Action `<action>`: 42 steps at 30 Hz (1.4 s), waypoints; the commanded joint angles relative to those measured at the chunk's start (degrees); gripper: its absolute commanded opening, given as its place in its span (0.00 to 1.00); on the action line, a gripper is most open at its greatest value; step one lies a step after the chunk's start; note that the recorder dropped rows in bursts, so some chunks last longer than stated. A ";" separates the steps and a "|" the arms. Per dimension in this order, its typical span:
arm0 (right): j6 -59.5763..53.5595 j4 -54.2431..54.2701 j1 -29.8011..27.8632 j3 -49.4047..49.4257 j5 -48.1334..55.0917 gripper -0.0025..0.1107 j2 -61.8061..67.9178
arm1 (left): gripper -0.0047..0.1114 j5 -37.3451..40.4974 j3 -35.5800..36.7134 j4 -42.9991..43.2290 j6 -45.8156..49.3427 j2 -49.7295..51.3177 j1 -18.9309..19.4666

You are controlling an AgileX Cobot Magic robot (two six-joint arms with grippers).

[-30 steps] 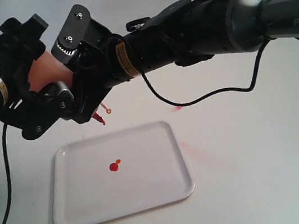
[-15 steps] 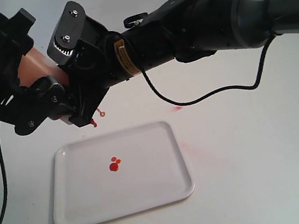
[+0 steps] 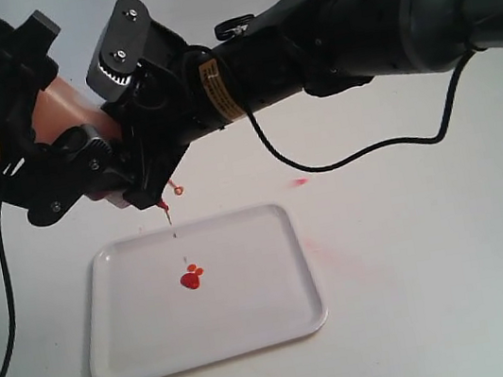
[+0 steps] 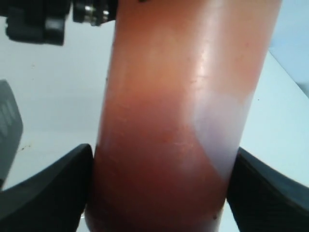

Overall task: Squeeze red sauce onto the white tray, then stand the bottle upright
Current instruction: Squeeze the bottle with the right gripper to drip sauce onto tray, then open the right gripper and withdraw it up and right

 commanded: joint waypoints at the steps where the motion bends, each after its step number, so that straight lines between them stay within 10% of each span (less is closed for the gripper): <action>1: 0.66 3.69 0.76 -0.70 -9.93 0.05 -3.07 | 0.04 -1.83 0.17 0.64 1.83 1.23 -0.21; 3: 2.41 3.69 0.76 -0.70 -11.02 0.25 -3.07 | 0.04 -1.83 0.17 0.64 1.72 1.23 -0.21; 7: 7.47 2.57 0.76 -0.70 -9.97 0.95 -3.07 | 0.04 -1.83 0.17 0.64 1.61 1.23 -0.21; 20: 8.44 1.15 -1.96 -0.70 -9.36 0.95 -3.45 | 0.04 -2.50 0.17 0.64 1.61 1.23 -0.21; 42: 18.21 1.15 -25.43 1.26 -28.37 0.95 -3.55 | 0.04 -2.87 0.17 -1.21 1.61 1.23 -0.21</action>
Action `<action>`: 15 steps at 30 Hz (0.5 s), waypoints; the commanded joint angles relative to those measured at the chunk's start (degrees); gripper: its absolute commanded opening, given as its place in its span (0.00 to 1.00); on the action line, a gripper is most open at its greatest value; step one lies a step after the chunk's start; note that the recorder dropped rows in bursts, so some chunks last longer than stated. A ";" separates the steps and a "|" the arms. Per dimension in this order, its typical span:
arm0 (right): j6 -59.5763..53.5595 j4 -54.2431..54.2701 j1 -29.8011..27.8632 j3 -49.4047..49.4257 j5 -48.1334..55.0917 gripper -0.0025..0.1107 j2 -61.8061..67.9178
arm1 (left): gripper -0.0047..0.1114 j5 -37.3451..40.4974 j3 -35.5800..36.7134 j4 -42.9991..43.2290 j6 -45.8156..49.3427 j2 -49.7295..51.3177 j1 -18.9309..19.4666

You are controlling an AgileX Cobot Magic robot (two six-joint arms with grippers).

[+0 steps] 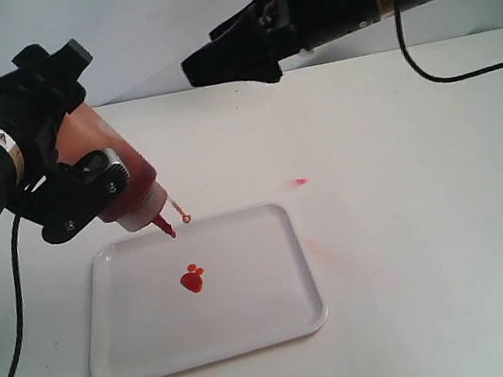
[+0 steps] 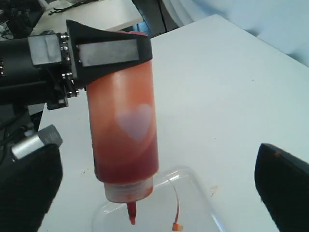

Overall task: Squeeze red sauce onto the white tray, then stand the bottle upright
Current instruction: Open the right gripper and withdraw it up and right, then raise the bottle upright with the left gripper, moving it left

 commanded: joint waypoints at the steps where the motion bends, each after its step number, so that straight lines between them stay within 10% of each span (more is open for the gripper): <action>1: -0.21 0.69 -4.33 2.16 -1.62 0.95 -0.34 | 0.04 0.75 -0.05 -1.86 -0.54 -0.44 -0.31; 9: -0.21 0.69 -6.60 5.35 9.55 0.91 -0.26 | 0.04 0.75 3.96 -4.69 -11.53 -0.44 -0.31; 15: -0.11 0.69 -6.46 5.31 8.85 0.91 -0.26 | 0.04 0.24 6.80 -4.03 -36.79 -0.44 -0.31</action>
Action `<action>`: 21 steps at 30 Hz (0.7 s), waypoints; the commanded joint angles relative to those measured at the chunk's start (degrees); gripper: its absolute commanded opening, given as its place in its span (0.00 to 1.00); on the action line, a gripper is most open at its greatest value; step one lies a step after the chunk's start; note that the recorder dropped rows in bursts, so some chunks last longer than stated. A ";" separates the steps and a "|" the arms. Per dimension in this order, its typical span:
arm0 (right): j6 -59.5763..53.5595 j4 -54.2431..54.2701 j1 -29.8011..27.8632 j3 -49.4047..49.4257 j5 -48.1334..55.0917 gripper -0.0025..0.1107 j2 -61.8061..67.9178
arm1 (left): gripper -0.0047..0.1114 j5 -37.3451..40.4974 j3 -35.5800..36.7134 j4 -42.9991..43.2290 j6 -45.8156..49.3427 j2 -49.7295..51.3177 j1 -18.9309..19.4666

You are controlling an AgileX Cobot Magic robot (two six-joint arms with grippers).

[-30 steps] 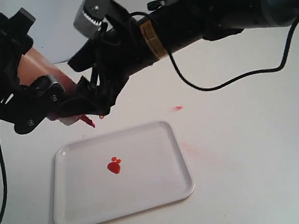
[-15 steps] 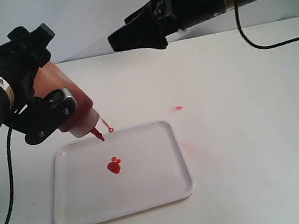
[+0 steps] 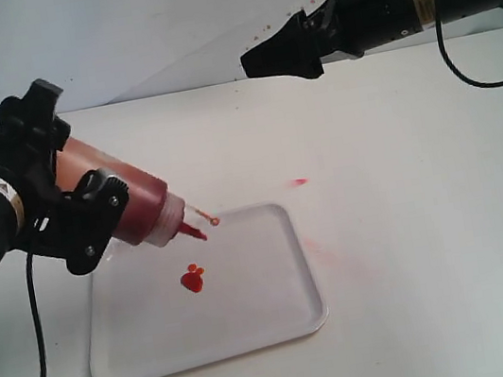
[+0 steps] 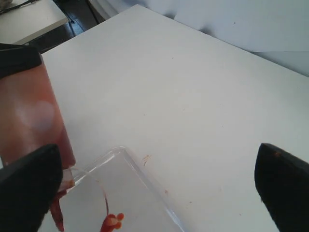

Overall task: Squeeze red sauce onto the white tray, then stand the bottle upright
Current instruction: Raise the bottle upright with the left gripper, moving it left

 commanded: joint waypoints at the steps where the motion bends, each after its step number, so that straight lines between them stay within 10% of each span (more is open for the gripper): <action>1: -0.12 0.69 -0.03 0.38 0.12 0.91 -0.36 | 0.04 -0.75 1.83 1.16 -22.14 -0.44 -0.31; 21: 0.08 0.69 -0.04 0.38 -0.02 0.91 -0.36 | 0.04 -3.98 17.38 5.87 -103.81 -0.33 3.63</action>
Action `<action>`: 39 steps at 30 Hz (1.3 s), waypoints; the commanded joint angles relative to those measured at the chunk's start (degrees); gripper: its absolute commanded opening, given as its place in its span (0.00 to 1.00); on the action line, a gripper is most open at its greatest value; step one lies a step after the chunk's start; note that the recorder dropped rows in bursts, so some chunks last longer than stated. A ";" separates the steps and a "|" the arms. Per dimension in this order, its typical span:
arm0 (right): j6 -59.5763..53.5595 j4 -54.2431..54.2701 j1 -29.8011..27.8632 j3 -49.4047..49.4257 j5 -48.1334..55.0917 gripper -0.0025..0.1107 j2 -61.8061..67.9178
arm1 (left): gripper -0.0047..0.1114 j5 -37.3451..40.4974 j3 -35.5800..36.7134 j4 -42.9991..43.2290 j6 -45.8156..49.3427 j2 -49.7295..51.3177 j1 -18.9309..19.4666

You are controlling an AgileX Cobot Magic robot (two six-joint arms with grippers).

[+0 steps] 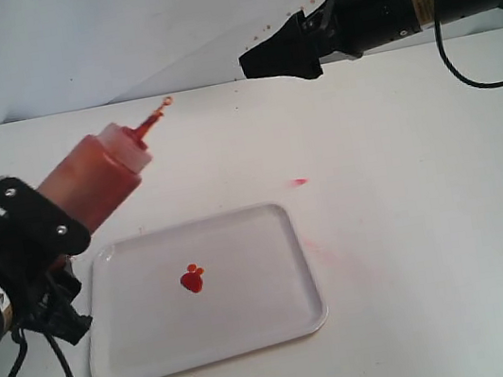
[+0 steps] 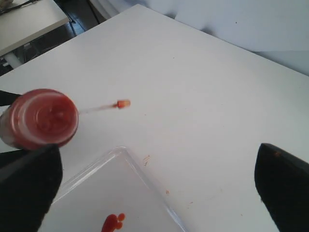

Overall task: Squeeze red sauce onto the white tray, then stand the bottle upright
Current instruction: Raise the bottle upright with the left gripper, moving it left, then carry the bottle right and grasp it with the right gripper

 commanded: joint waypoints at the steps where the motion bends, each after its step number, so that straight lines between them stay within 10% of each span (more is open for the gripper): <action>1: -0.03 0.69 -0.04 0.38 -0.02 0.91 -0.36 | 0.04 1.12 3.67 0.79 -17.35 -0.13 2.98; 17: 0.19 1.27 5.25 0.38 1.84 0.80 -0.36 | 0.04 12.96 0.47 0.79 -42.56 -0.23 4.00; 21: -0.86 4.31 6.24 0.38 0.98 0.54 -0.36 | 0.04 12.61 -4.32 0.79 -42.66 -0.23 4.00; 25: -2.01 8.08 6.11 0.38 -0.03 0.04 -0.36 | 0.04 8.21 -9.24 0.79 -42.21 -0.23 4.00; 34: -7.57 14.50 5.84 0.38 -6.27 0.06 -0.36 | 0.04 -11.96 -22.93 0.79 -29.71 -0.23 4.00; 39: -8.38 16.08 3.71 0.38 -6.94 0.36 -0.36 | 0.04 -19.96 -26.79 0.79 -25.84 -0.11 4.00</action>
